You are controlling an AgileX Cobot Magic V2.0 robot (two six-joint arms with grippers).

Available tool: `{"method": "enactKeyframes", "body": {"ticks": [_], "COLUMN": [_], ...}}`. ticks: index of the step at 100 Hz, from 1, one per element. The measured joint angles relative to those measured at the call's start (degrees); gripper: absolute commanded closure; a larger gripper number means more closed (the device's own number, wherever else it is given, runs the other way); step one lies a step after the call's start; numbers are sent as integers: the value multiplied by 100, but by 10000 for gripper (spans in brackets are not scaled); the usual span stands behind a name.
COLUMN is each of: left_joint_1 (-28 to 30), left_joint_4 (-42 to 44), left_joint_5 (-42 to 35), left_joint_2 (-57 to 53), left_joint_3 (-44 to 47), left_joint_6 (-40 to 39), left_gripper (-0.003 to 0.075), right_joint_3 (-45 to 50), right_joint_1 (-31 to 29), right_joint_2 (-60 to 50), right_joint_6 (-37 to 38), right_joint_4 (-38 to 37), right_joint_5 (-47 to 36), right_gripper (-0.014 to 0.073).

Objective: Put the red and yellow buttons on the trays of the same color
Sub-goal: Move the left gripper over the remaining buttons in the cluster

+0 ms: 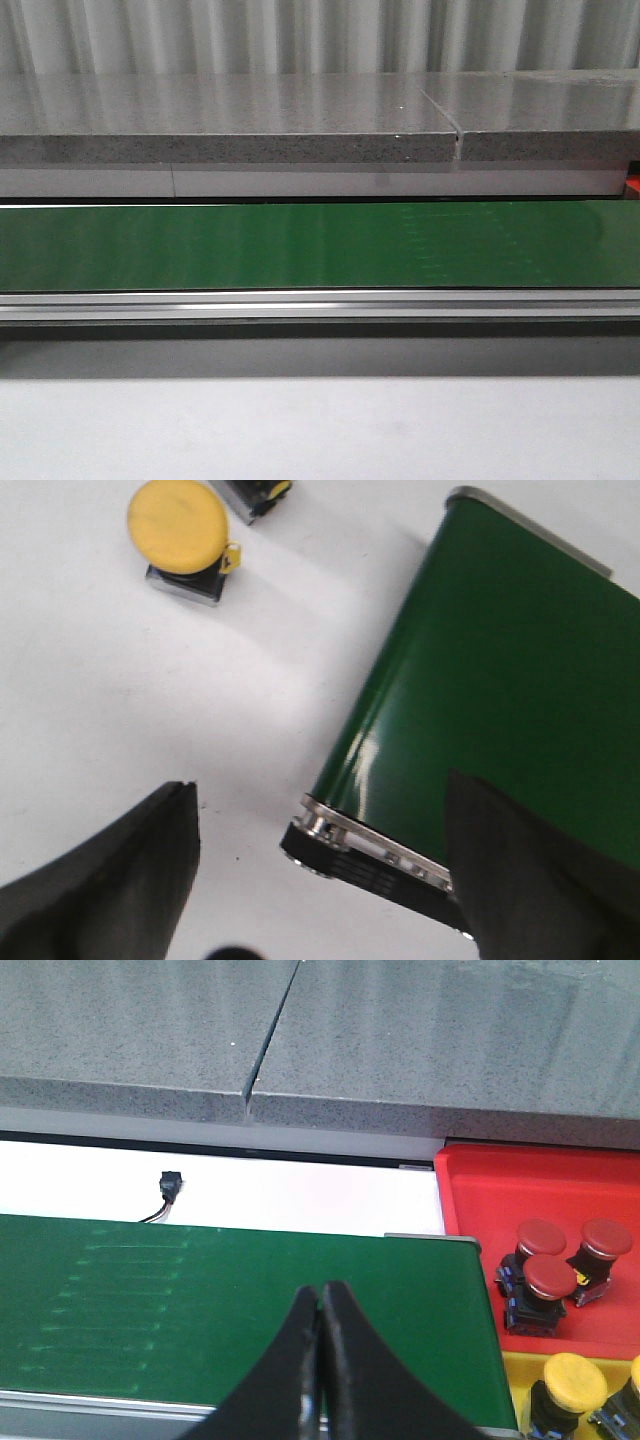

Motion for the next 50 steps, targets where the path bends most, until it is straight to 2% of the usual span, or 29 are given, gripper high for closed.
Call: {"method": "enactKeyframes", "body": {"ticks": [17,50], "left_joint_1": [327,325], "left_joint_4": [-54,-98], "left_joint_5": [5,-50], "left_joint_2": [565,1707], "left_joint_3": [-179,-882], "left_joint_6": [98,145], "left_gripper": [227,227], "right_joint_3": [0,0], "right_joint_1": [0,0], "right_joint_2": [0,0], "right_joint_6": [0,0], "right_joint_4": [0,0], "right_joint_5": [0,0], "right_gripper": [699,699]}}
